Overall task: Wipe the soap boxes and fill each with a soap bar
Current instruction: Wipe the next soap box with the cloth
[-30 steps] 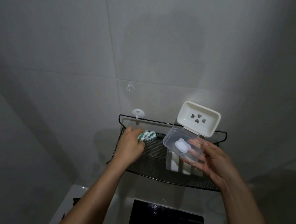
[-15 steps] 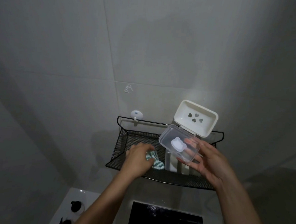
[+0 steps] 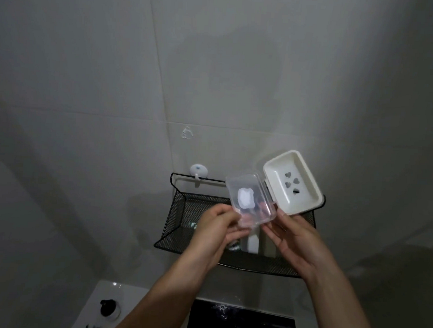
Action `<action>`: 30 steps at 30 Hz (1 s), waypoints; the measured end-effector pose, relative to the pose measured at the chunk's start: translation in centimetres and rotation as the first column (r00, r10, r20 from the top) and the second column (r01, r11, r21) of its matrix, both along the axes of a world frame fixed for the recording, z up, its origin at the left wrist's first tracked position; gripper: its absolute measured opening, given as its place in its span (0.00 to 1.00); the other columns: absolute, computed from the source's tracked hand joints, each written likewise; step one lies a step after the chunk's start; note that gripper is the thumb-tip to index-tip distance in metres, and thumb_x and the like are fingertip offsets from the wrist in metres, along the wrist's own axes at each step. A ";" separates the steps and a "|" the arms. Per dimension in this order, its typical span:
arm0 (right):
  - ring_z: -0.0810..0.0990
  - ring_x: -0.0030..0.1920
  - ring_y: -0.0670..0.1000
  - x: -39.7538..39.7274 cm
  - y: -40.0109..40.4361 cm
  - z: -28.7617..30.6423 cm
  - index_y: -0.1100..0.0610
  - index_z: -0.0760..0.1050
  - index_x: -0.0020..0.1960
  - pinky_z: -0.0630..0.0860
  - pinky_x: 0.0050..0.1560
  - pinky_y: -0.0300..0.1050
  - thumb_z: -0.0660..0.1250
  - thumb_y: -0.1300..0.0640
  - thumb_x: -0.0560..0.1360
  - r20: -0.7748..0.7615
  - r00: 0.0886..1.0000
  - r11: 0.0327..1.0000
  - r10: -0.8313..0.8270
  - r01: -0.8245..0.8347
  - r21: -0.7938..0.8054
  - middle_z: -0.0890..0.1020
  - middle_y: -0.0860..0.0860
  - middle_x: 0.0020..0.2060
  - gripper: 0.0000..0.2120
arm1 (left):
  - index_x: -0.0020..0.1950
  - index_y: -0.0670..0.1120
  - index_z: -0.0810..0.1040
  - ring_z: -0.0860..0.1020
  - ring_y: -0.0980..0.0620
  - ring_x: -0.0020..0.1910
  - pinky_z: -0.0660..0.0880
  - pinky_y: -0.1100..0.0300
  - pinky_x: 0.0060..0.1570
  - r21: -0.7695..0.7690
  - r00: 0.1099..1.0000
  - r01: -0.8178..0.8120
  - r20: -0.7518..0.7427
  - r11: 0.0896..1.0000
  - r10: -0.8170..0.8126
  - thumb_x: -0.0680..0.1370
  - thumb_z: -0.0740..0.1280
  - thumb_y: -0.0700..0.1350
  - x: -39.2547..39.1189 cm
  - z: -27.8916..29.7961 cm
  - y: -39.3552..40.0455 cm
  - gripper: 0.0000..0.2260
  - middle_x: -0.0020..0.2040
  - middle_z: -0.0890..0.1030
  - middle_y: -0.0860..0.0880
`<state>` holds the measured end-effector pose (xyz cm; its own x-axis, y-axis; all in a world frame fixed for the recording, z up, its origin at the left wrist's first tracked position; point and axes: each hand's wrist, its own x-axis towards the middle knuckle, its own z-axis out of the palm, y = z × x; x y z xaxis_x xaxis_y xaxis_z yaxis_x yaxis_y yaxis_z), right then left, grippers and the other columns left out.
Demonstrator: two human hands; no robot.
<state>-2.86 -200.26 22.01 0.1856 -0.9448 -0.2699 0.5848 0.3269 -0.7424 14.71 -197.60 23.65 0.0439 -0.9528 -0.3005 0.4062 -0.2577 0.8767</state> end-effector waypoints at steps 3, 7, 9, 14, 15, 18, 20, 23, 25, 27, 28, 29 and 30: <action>0.83 0.58 0.60 -0.6 0.3 -0.2 0.63 0.75 0.66 0.82 0.57 0.54 0.70 0.64 0.70 0.041 0.999 1.000 -0.001 0.000 0.025 0.83 0.63 0.58 0.24 | 0.52 0.34 0.76 0.85 0.41 0.45 0.83 0.50 0.46 -0.048 0.995 -0.049 0.079 0.998 0.053 0.80 0.63 0.34 1.6 0.7 -0.7 0.05 0.45 0.85 0.37; 0.86 0.53 0.62 -1.5 0.6 0.0 0.60 0.77 0.58 0.85 0.46 0.56 0.71 0.59 0.68 -0.015 1.000 0.999 -0.005 0.005 0.045 0.84 0.63 0.56 0.18 | 0.52 0.37 0.79 0.84 0.44 0.37 0.83 0.48 0.42 -0.088 0.962 -0.086 0.251 0.992 0.106 0.81 0.64 0.40 4.0 1.7 -1.9 0.07 0.41 0.85 0.38; 0.87 0.49 0.60 -1.3 0.7 0.2 0.58 0.77 0.58 0.85 0.41 0.55 0.71 0.55 0.69 -0.078 0.997 0.999 0.020 -0.017 0.042 0.85 0.60 0.55 0.18 | 0.50 0.39 0.80 0.84 0.45 0.34 0.83 0.49 0.38 -0.109 0.941 -0.086 0.318 0.990 0.116 0.81 0.64 0.40 4.9 2.0 -2.2 0.07 0.38 0.85 0.39; 0.88 0.47 0.59 -0.7 1.0 0.2 0.58 0.76 0.60 0.84 0.36 0.51 0.70 0.52 0.71 -0.192 0.981 0.998 0.028 -0.015 0.065 0.87 0.57 0.49 0.19 | 0.50 0.39 0.83 0.80 0.45 0.33 0.82 0.53 0.33 -0.149 0.908 -0.071 0.400 0.986 0.126 0.79 0.66 0.40 6.6 2.4 -2.8 0.07 0.36 0.84 0.40; 0.88 0.46 0.59 -0.6 1.0 0.1 0.58 0.77 0.59 0.83 0.35 0.51 0.70 0.53 0.71 -0.211 0.977 0.997 0.030 -0.016 0.071 0.87 0.57 0.49 0.18 | 0.49 0.40 0.83 0.80 0.45 0.33 0.81 0.54 0.32 -0.157 0.902 -0.068 0.412 0.985 0.128 0.79 0.66 0.40 6.8 2.3 -2.9 0.07 0.36 0.83 0.40; 0.88 0.44 0.60 -0.3 0.9 -0.2 0.58 0.77 0.55 0.83 0.35 0.52 0.68 0.59 0.77 -0.239 0.970 0.996 0.045 -0.025 0.086 0.87 0.60 0.49 0.08 | 0.48 0.44 0.84 0.81 0.46 0.35 0.82 0.53 0.35 -0.201 0.871 -0.061 0.467 0.978 0.150 0.80 0.65 0.41 7.5 2.1 -2.9 0.08 0.36 0.84 0.42; 0.88 0.42 0.60 0.3 0.9 -0.3 0.59 0.77 0.54 0.83 0.34 0.51 0.66 0.63 0.79 -0.226 0.973 0.996 0.038 -0.019 0.084 0.87 0.61 0.46 0.05 | 0.51 0.44 0.84 0.83 0.49 0.38 0.82 0.52 0.40 -0.252 0.844 -0.086 0.495 0.964 0.204 0.81 0.65 0.44 7.8 1.7 -2.9 0.08 0.39 0.85 0.43; 0.88 0.43 0.60 1.7 1.0 -0.2 0.60 0.76 0.59 0.83 0.35 0.50 0.64 0.66 0.78 -0.209 0.978 0.999 0.027 -0.017 0.050 0.87 0.62 0.46 0.10 | 0.62 0.49 0.78 0.83 0.48 0.45 0.79 0.50 0.48 -0.311 0.782 -0.126 0.553 0.942 0.287 0.80 0.67 0.49 8.5 0.8 -2.3 0.11 0.44 0.84 0.46; 0.87 0.44 0.61 2.7 1.0 0.0 0.59 0.77 0.60 0.83 0.36 0.51 0.64 0.68 0.78 -0.191 0.981 1.000 0.017 -0.015 0.013 0.86 0.62 0.49 0.13 | 0.61 0.57 0.74 0.83 0.48 0.45 0.78 0.50 0.47 -0.318 0.780 -0.124 0.555 0.940 0.290 0.77 0.70 0.50 8.7 0.1 -1.3 0.14 0.43 0.84 0.49; 0.87 0.45 0.60 4.1 0.9 0.3 0.57 0.77 0.60 0.83 0.37 0.51 0.63 0.70 0.77 -0.176 0.984 0.999 0.017 -0.022 -0.023 0.86 0.63 0.50 0.16 | 0.63 0.58 0.71 0.83 0.49 0.44 0.79 0.52 0.45 -0.312 0.794 -0.115 0.541 0.943 0.276 0.73 0.71 0.53 8.8 -0.6 0.0 0.20 0.42 0.84 0.52; 0.87 0.45 0.60 4.8 0.9 0.5 0.56 0.78 0.61 0.83 0.38 0.52 0.63 0.71 0.76 -0.179 0.983 0.999 0.026 -0.034 -0.041 0.85 0.63 0.51 0.18 | 0.66 0.57 0.70 0.83 0.50 0.43 0.80 0.52 0.44 -0.313 0.807 -0.104 0.528 0.944 0.264 0.71 0.70 0.54 8.9 -0.9 0.7 0.24 0.44 0.84 0.52; 0.87 0.46 0.60 5.7 1.0 0.6 0.55 0.78 0.62 0.83 0.39 0.52 0.62 0.72 0.75 -0.192 0.981 0.997 0.038 -0.050 -0.059 0.84 0.62 0.52 0.21 | 0.68 0.57 0.69 0.84 0.50 0.43 0.81 0.52 0.43 -0.321 0.824 -0.090 0.508 0.943 0.252 0.71 0.70 0.53 9.0 -1.2 1.2 0.26 0.46 0.84 0.51; 0.87 0.47 0.60 6.5 1.1 0.7 0.52 0.78 0.63 0.83 0.40 0.52 0.62 0.74 0.75 -0.216 0.975 0.994 0.052 -0.071 -0.079 0.84 0.62 0.52 0.24 | 0.70 0.57 0.69 0.84 0.50 0.43 0.81 0.52 0.42 -0.335 0.837 -0.080 0.488 0.939 0.245 0.72 0.70 0.50 9.3 -1.4 1.7 0.27 0.49 0.84 0.51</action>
